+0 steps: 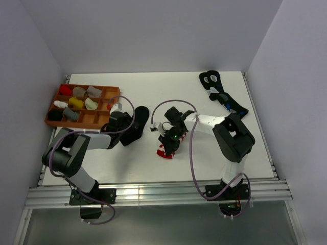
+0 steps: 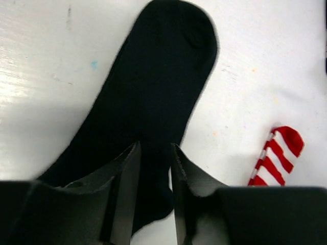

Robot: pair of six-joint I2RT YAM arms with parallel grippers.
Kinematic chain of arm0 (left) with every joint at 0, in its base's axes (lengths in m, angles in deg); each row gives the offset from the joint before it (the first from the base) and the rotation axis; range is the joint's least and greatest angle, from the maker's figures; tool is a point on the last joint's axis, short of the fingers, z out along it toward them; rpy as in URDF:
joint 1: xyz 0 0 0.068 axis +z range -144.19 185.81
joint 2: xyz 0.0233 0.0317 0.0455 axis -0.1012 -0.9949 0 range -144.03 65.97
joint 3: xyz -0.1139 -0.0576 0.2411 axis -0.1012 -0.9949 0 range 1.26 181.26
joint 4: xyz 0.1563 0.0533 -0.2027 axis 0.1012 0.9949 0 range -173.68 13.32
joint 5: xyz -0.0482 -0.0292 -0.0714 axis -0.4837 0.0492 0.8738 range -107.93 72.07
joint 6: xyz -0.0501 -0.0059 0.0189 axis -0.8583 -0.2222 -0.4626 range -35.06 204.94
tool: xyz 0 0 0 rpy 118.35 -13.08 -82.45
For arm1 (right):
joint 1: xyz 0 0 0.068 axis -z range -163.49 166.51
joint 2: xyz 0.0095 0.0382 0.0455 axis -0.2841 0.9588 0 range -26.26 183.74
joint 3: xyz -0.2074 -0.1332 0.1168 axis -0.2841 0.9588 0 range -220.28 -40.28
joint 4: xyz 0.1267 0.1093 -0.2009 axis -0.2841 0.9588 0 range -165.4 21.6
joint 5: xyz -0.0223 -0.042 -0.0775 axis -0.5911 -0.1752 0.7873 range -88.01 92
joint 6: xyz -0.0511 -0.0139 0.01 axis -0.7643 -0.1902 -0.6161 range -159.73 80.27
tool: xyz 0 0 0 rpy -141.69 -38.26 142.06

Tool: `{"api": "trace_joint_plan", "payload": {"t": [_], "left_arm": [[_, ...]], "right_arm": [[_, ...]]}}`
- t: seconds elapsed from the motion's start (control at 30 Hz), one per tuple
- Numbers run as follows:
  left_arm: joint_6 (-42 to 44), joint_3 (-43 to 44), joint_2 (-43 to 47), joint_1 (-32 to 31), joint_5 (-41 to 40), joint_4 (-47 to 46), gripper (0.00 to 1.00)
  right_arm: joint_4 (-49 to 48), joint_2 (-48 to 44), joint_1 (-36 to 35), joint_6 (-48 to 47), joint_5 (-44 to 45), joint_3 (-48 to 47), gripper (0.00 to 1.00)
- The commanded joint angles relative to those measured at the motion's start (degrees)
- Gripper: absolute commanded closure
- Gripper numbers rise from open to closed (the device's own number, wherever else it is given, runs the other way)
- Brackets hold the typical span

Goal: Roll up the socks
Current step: Move the sock to the center of the board, then roll the sock at the center of the board.

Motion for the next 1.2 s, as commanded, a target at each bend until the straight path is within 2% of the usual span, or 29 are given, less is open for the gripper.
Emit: {"api": "trace_joint_plan", "payload": {"t": [0.0,0.23,0.5,0.67,0.9,1.17], "left_arm": [[4.28,-0.43,6.25,-2.13,-3.07,1.70,0.63],[7.71,-4.99,14.43,-8.02,-3.43,-0.39,0.60],[15.26,-13.17,15.93,-14.79,4.74,-14.89,0.61],[17.64,-13.35,13.30,-16.72,15.26,-22.45,0.59],[20.28,-7.46,6.27,-19.98,24.59,-21.58,0.59],[20.10,-6.32,2.93,-21.56,28.74,-23.26,0.59]], "right_arm": [[7.10,3.06,1.76,-2.97,-6.76,-4.03,1.00],[17.39,10.53,5.37,-8.32,-13.96,-9.83,1.00],[30.13,15.45,6.07,-17.98,-18.27,-14.67,1.00],[30.76,16.25,6.16,-18.70,-17.84,-15.11,1.00],[30.67,16.60,6.60,-18.00,-17.66,-15.37,1.00],[29.09,16.43,7.83,-16.59,-16.69,-14.58,1.00]]}}
